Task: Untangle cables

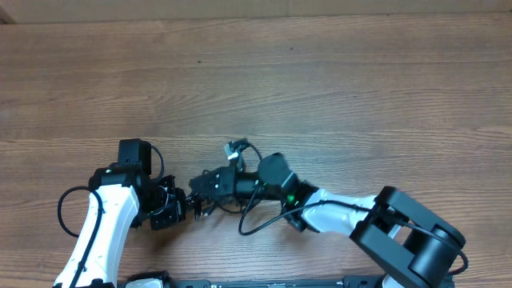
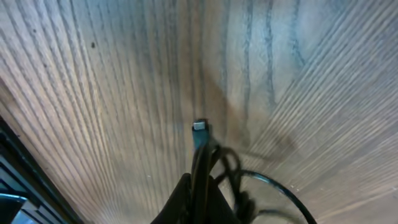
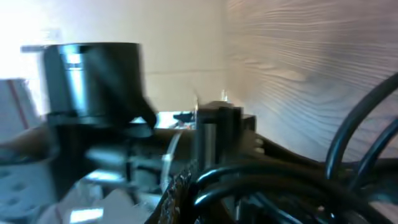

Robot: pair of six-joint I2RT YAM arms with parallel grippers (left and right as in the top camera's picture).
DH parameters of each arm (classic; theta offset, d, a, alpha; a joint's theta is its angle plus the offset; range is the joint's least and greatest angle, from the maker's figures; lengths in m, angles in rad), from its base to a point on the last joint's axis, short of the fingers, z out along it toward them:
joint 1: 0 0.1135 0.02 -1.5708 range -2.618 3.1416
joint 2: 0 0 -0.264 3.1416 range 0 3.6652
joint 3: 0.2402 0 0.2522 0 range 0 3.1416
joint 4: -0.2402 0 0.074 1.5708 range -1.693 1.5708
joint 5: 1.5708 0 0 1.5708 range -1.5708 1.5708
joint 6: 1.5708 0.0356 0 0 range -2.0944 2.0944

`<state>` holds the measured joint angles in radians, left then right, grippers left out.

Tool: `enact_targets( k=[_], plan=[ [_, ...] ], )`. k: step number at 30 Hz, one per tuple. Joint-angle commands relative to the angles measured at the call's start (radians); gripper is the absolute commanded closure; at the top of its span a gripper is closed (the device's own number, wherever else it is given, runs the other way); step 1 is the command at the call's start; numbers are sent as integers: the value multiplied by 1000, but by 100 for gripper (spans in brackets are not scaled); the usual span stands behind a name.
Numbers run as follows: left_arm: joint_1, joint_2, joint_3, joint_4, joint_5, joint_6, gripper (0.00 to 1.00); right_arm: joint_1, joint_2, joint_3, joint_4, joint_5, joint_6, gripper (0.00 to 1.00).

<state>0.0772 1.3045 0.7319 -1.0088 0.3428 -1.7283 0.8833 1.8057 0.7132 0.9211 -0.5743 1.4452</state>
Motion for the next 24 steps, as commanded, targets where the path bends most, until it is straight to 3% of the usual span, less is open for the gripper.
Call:
enact_targets(
  k=[1, 12, 16, 17, 22, 24],
  plan=[
    [-12, -2, -10, -11, -137, -36, 95, -61, -62, 24, 70, -174, -10, 96],
    [-12, 3, -10, -12, -402, -269, 95, -150, -244, 24, -62, -264, -92, 96],
    [-12, 19, -10, -12, -394, -263, 95, -188, -267, 24, -199, -231, -172, 96],
    [-13, 26, -10, -12, -394, -224, 96, -198, -267, 24, -239, -220, -192, 96],
    [-12, 94, -10, 101, -448, 392, 96, -290, -267, 24, -402, -202, -221, 96],
    [-12, 122, -10, 145, -441, 549, 96, -328, -267, 24, -445, -201, -254, 96]
  ],
)
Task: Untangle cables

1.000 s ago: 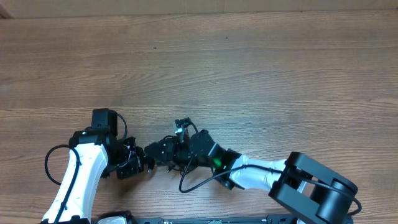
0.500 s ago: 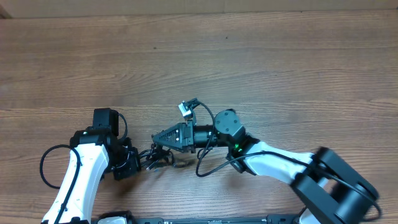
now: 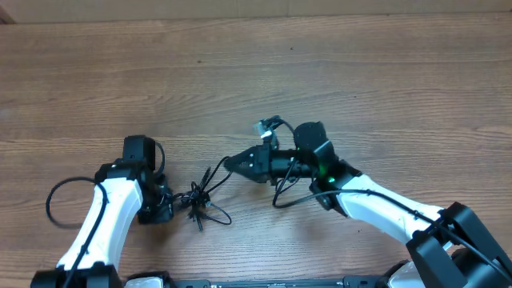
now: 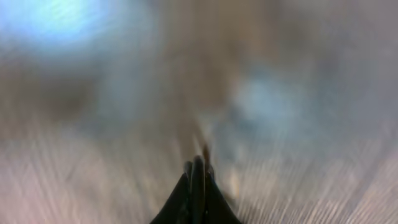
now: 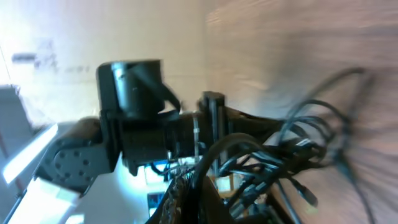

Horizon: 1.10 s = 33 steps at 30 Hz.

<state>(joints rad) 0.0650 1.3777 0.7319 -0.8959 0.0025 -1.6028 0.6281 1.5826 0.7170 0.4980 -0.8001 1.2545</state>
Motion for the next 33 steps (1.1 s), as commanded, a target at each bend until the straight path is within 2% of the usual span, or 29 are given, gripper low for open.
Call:
enact_targets(
  k=[1, 5, 7, 11, 14, 15, 17, 19, 20, 23, 24, 25, 26, 27, 30, 33],
  plan=[
    [0, 64, -10, 42, -96, 463, 96, -97, -43, 21, -50, 25, -85, 96],
    [0, 117, -10, 53, -88, 512, 95, -200, -44, 21, -165, 24, -167, 96],
    [0, 134, -10, 100, -35, 646, 96, -253, -44, 21, -207, 20, -200, 96],
    [0, 137, -9, 227, 181, 960, 96, -351, -43, 21, -263, -6, -248, 96],
    [0, 137, -8, 313, 490, 1122, 96, -387, -44, 21, -306, -46, -293, 96],
    [0, 137, -8, 349, 610, 1140, 95, -388, -43, 21, -330, -55, -302, 93],
    [0, 137, -8, 440, 819, 1123, 96, -380, -43, 21, -383, -65, -318, 80],
    [0, 137, -8, 605, 1025, 1017, 95, -357, -43, 21, -474, -66, -329, 70],
    [0, 137, -8, 646, 1059, 990, 95, -351, -43, 21, -493, -66, -338, 69],
    [0, 137, -8, 930, 1207, 861, 93, -322, -43, 21, -614, -65, -398, 64],
    [0, 137, -8, 1007, 1213, 855, 79, -315, -43, 21, -648, -65, -423, 63],
    [0, 137, -8, 1062, 1205, 859, 60, -313, -43, 21, -678, -61, -444, 62],
    [0, 137, -8, 1087, 1173, 859, 26, -313, -43, 21, -710, -53, -459, 61],
    [2, 137, -8, 1087, 1138, 859, 0, -313, -43, 21, -741, -43, -473, 61],
    [7, 137, -8, 1015, 974, 857, 0, -318, -43, 21, -825, 11, -506, 60],
    [6, 137, -7, 866, 800, 853, 0, -321, -43, 21, -907, 79, -523, 61]
  ],
)
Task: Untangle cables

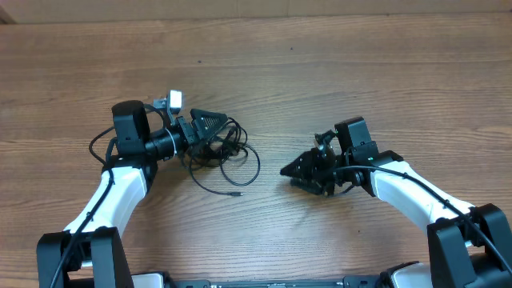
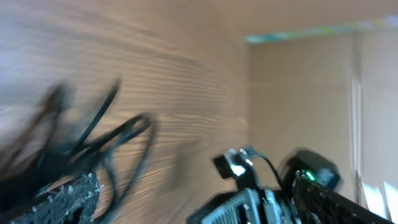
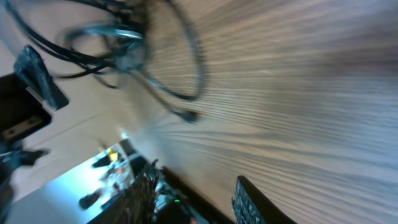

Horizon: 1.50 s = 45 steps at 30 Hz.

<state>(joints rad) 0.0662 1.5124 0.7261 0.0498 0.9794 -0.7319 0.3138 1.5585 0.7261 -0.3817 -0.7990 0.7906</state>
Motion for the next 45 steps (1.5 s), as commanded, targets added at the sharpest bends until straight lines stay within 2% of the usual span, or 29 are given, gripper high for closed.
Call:
enact_targets(
  k=[1, 5, 10, 11, 12, 15, 20, 24, 25, 26, 29, 30, 31, 32, 34, 35, 36, 37, 38, 40, 41, 42, 45],
  plan=[
    [2, 2, -2, -127, -220, -17, 0, -6, -19, 11, -46, 94, -68, 61],
    [-31, 2, -2, -306, -408, -17, 0, -6, -19, 11, -105, 195, -68, 60],
    [-81, -8, 11, -333, -518, -35, 14, -6, -19, 11, -132, 264, -67, 60],
    [-90, -13, 22, -332, -517, -23, 26, -6, -19, 11, -138, 265, -67, 59],
    [-103, -20, 38, -333, -515, -5, 46, -6, -19, 11, -142, 269, -67, 59],
    [-148, -45, 97, -352, -517, 26, 96, -6, -19, 11, -150, 292, -67, 59],
    [-202, -92, 212, -423, -519, 25, 96, -6, -19, 11, -158, 294, -67, 59],
    [-209, -138, 376, -577, -491, 38, 96, -6, -20, 12, -196, 293, -111, 66],
    [-209, -154, 438, -645, -459, 91, 96, -6, -24, 13, -217, 289, -143, 67],
    [-210, -160, 460, -677, -454, 119, 93, -6, -28, 16, -230, 285, -166, 67],
    [-211, -166, 483, -787, -455, 162, 53, -6, -52, 28, -273, 275, -199, 67],
    [-211, -163, 483, -891, -459, 185, 32, -6, -84, 36, -303, 275, -218, 67],
    [-211, -161, 483, -948, -468, 200, 30, -6, -101, 39, -316, 275, -221, 67],
    [-211, -160, 483, -1004, -482, 211, 31, -6, -119, 41, -326, 275, -223, 67],
    [-211, -160, 483, -1125, -557, 212, 72, -6, -167, 42, -344, 276, -224, 67],
    [-211, -160, 483, -1170, -599, 208, 82, -6, -188, 42, -351, 282, -223, 67],
    [-211, -160, 483, -1211, -636, 199, 87, -6, -220, 42, -359, 290, -223, 67],
    [-211, -160, 483, -1266, -701, 146, 85, -6, -263, 42, -368, 311, -223, 67],
    [-212, -160, 483, -1279, -724, 108, 80, -6, -293, 42, -373, 324, -222, 66],
    [-212, -160, 481, -1260, -736, 64, 42, -6, -341, 42, -377, 349, -215, 66],
    [-213, -159, 480, -1232, -736, 49, 15, -6, -365, 42, -376, 359, -214, 66],
    [-214, -159, 480, -1195, -736, 29, 0, -6, -388, 42, -376, 372, -206, 66],
    [-229, -154, 480, -1053, -737, -8, 0, -6, -432, 42, -377, 406, -169, 60]
  ],
)
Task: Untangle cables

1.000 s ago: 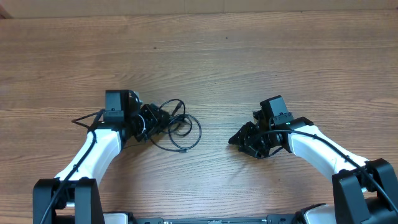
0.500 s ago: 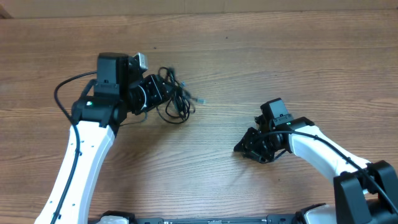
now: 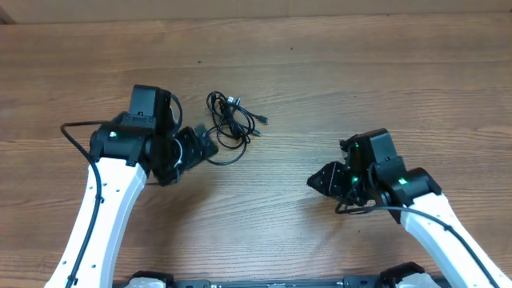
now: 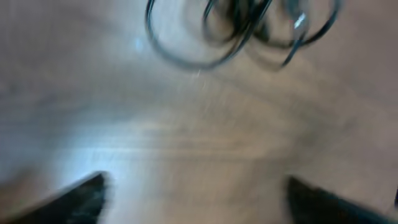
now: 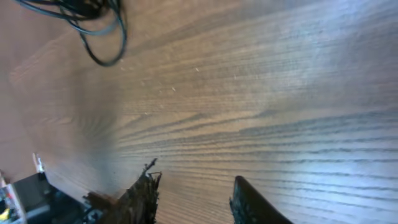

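Note:
A loose bundle of thin black cables (image 3: pixel 230 124) lies on the wooden table (image 3: pixel 360 72), left of centre, with plug ends sticking out to the right. My left gripper (image 3: pixel 200 149) is just in front and to the left of it, open and empty. In the blurred left wrist view the cables (image 4: pixel 239 25) sit at the top, well ahead of the wide-apart fingertips (image 4: pixel 81 198). My right gripper (image 3: pixel 322 182) is off to the right, open and empty. In the right wrist view, a cable loop (image 5: pixel 99 28) shows at the far top left, beyond the right gripper (image 5: pixel 196 199).
Bare wood grain lies between the two grippers. The table's far edge (image 3: pixel 256 18) runs along the top of the overhead view. Each arm's own black lead hangs near its wrist.
The cable bundle was at my left gripper's fingers; now it lies free on the table further back, and the left gripper sits apart in front of it. My right gripper has shifted slightly right and nearer.
Both grippers were shut on the tangle near the table's front centre. Then they stood apart, each shut on cable, with strands stretched between. Later the right gripper was open and empty while the bundle was at the left gripper. Now the bundle rests free.

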Robot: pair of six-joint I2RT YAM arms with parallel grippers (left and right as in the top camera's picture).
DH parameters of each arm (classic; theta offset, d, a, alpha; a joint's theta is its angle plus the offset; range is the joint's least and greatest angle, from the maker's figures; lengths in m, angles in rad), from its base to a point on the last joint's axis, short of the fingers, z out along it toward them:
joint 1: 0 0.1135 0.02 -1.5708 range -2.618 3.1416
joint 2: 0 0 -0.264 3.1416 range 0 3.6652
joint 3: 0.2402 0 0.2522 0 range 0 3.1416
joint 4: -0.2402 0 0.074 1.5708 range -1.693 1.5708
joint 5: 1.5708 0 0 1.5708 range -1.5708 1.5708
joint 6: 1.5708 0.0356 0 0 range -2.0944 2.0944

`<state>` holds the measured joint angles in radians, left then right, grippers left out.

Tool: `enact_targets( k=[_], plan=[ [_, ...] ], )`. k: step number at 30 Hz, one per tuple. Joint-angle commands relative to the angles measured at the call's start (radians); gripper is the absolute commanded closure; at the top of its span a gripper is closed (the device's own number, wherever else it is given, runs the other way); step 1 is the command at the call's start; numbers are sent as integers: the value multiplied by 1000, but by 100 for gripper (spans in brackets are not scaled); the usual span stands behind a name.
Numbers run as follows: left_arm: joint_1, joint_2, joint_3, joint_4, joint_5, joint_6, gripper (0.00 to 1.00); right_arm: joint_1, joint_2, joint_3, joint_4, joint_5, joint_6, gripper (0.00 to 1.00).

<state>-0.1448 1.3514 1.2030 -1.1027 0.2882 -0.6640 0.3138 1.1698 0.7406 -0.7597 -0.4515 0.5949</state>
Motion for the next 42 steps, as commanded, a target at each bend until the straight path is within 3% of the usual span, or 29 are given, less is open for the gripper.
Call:
enact_targets(
  k=[1, 9, 13, 18, 20, 22, 24, 25, 27, 30, 34, 37, 42],
  plan=[
    [-26, 10, 3, 154, -53, -82, 3, -6, -54, 27, 0, 59, 29, 58],
    [-161, 149, 3, 469, -141, -179, 11, -6, -63, 27, -30, 59, 29, 52],
    [-215, 271, 3, 568, -158, -252, 22, -6, -63, 27, -56, 63, 28, 51],
    [-241, 390, 3, 595, -159, -371, 17, -6, -63, 27, -93, 122, 28, 45],
    [-241, 420, 3, 615, -158, -385, 20, -6, -63, 27, -104, 138, 28, 43],
    [-241, 439, 3, 651, -158, -385, 39, -6, -63, 27, -108, 144, 25, 41],
    [-241, 447, 3, 687, -148, -389, 85, -6, -63, 27, -106, 145, 25, 39],
    [-241, 446, 4, 709, -127, -391, 96, -6, -63, 27, -105, 145, 25, 38],
    [-239, 438, 11, 729, -83, -390, 96, -6, -63, 27, -106, 145, 26, 38],
    [-230, 412, 34, 729, 3, -328, 96, -6, -64, 27, -115, 145, 25, 41],
    [-214, 330, 75, 657, 227, -107, 96, -6, -64, 27, -142, 142, -13, 43],
    [-197, 229, 79, 500, 286, 95, 96, -6, -64, 27, -159, 64, -74, 44],
    [-155, 30, 79, 236, 301, 305, 96, -6, -64, 27, -140, -175, -189, 43]
  ],
)
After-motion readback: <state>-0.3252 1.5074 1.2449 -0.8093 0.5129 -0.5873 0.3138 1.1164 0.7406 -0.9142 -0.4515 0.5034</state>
